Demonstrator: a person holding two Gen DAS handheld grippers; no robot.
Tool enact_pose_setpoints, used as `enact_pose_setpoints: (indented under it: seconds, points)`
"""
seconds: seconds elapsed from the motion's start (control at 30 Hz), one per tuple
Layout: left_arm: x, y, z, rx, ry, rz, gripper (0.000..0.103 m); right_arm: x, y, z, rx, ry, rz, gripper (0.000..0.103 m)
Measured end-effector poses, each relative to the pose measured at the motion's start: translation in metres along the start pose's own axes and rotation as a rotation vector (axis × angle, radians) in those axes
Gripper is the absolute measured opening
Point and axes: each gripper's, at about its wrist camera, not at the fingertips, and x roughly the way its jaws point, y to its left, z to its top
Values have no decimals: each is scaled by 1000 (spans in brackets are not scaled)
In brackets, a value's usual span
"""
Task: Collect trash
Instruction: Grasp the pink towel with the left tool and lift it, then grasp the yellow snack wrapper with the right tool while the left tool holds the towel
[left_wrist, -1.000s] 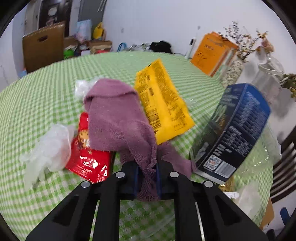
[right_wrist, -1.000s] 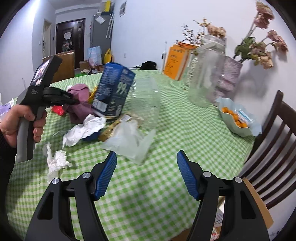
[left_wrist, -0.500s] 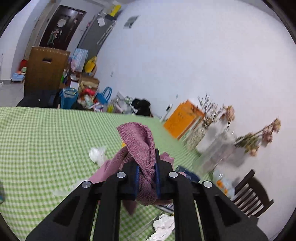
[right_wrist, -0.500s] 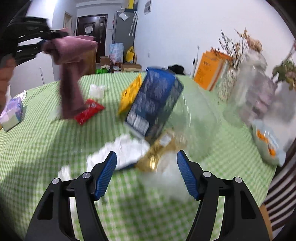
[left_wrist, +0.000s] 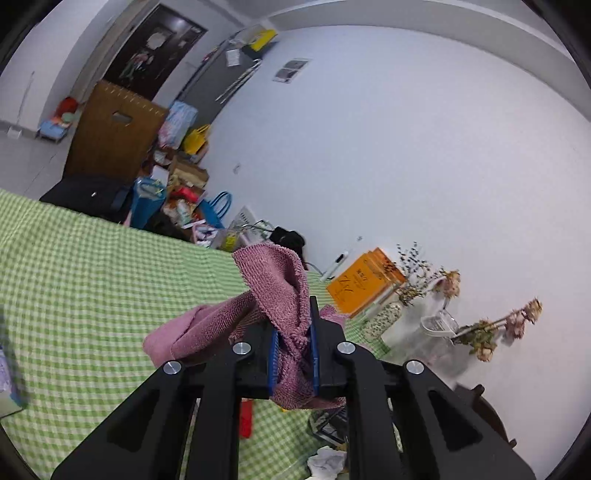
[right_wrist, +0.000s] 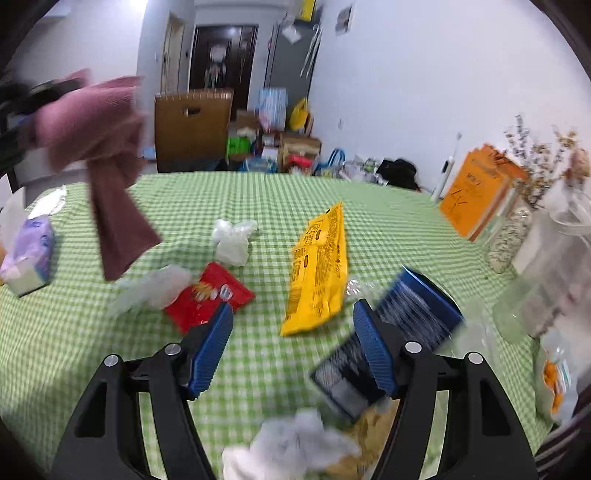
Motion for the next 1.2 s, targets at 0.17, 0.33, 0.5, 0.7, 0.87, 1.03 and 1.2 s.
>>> enact_pose_setpoints:
  seconds: [0.17, 0.33, 0.5, 0.7, 0.87, 1.03, 1.2]
  points:
    - [2, 20, 4, -45, 6, -3, 11, 63, 3, 33, -85, 155, -53, 65]
    - [20, 28, 0, -61, 45, -3, 11, 113, 9, 39, -169, 330, -124, 45]
    - [41, 36, -9, -69, 98, 38, 11, 140, 4, 31, -200, 424, -172, 28]
    - [42, 40, -9, -71, 90, 79, 11, 124, 10, 32, -245, 384, -147, 0]
    - [38, 46, -6, -69, 77, 129, 11, 101, 6, 49, -200, 287, -69, 5]
    - [35, 51, -4, -80, 63, 153, 11, 122, 8, 55, -236, 317, 8, 81]
    - [44, 50, -7, -69, 87, 161, 11, 154, 6, 40, -246, 388, -25, 81]
